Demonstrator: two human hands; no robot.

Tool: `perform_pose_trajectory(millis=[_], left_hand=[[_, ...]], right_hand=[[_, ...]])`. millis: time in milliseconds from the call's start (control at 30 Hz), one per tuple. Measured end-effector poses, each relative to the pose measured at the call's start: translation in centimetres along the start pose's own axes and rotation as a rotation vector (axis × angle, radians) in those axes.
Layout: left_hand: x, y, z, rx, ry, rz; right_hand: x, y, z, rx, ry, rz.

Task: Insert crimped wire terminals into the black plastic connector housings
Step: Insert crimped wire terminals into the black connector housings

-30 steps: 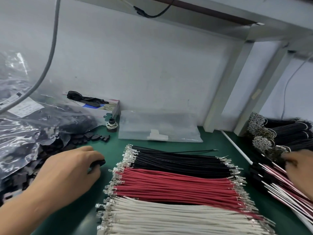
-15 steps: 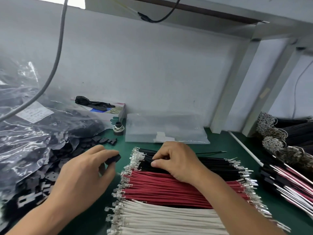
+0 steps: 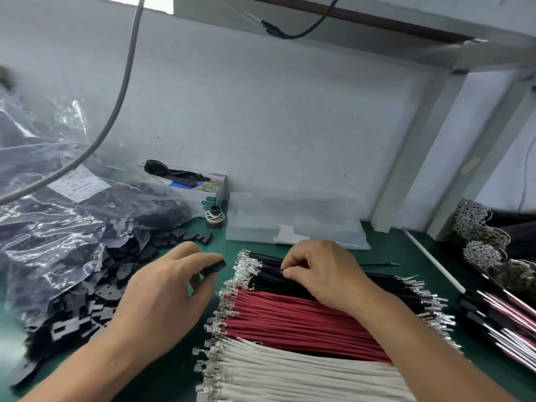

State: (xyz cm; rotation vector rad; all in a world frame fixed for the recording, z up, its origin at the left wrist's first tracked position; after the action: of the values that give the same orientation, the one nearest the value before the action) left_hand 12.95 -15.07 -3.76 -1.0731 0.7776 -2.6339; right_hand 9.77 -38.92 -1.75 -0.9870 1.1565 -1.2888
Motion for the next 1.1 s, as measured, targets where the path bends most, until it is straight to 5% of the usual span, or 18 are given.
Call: perform_pose_trajectory(millis=[367, 633, 867, 1100], left_hand=[[0.0, -0.1, 0.1, 0.012, -0.025, -0.051], [0.5, -0.2, 0.2, 0.048, 0.029, -0.118], [1.6, 0.4, 0.0, 0.01, -0.002, -0.296], [2.4, 1.2, -0.4, -0.059, -0.017, -0.402]], right_hand=[[1.1, -6.3, 1.0, 0.289, 0.008, 0.115], [-2.4, -12.8, -3.8, 0.958, -0.239, -0.185], [-3.6, -4.1, -7.4, 0.659, -0.266, -0.001], [-2.3, -1.8, -8.1, 0.596, -0.199, 0.145]])
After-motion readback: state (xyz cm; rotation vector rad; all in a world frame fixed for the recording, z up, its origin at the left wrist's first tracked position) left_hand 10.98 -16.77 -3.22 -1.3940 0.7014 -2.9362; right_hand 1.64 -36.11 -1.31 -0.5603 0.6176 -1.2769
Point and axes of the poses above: each hand's wrist, its own z-axis towards the middle knuckle, its own y-axis out of the palm, x = y × z, the point moved 5 cm from there along z, towards the middle knuckle, and after that the axes turned 13 degrees about -z, right-handed, at the moved point
